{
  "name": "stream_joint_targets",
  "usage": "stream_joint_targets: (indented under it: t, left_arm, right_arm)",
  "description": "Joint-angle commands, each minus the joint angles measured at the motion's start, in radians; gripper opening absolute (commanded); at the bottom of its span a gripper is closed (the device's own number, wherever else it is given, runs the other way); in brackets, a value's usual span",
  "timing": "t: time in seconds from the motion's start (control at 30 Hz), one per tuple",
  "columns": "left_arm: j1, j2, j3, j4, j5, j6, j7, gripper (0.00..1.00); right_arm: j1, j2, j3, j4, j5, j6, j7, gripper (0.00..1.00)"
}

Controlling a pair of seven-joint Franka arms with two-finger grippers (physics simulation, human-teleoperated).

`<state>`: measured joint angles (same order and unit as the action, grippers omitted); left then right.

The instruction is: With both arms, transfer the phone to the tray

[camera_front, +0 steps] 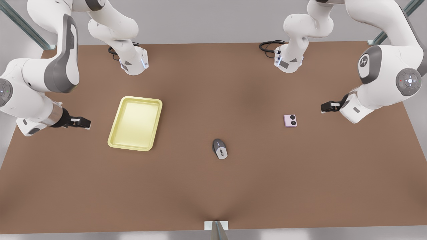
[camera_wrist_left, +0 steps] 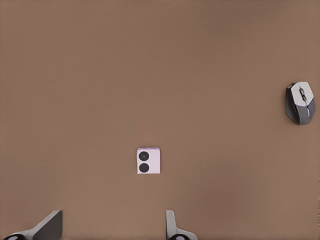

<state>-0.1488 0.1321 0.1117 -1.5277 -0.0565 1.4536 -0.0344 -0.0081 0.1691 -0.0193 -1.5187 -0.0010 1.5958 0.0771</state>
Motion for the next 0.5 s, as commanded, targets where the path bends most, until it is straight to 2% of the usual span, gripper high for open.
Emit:
stream_joint_targets:
  t: [0.0,0.07,0.1,0.2,0.3,0.47]
  left_arm:
    - [0.000,-0.002,0.000,0.000,0.000,-0.004,-0.010,1.00]
    - [0.000,-0.002,0.000,-0.012,-0.002,-0.004,-0.007,1.00]
    - [0.000,0.000,0.000,-0.115,-0.002,0.031,-0.005,1.00]
    - [-0.002,0.026,-0.001,-0.463,-0.002,0.442,-0.001,1.00]
    - [0.000,0.055,-0.001,-0.664,-0.002,0.729,0.103,1.00]
    - [-0.005,0.093,-0.001,-0.764,-0.017,0.861,-0.031,1.00]
  right_arm:
    - [-0.003,-0.014,-0.002,-0.026,0.001,0.095,0.073,1.00]
    - [0.007,-0.013,-0.001,-0.023,0.001,0.095,0.076,1.00]
    - [0.008,-0.017,0.002,-0.021,0.001,0.093,0.078,1.00]
    - [0.008,-0.014,0.004,-0.018,0.001,0.095,0.084,1.00]
    - [0.008,-0.008,0.004,-0.015,0.001,0.095,0.084,1.00]
    - [0.007,0.016,0.002,0.003,-0.002,0.098,0.084,1.00]
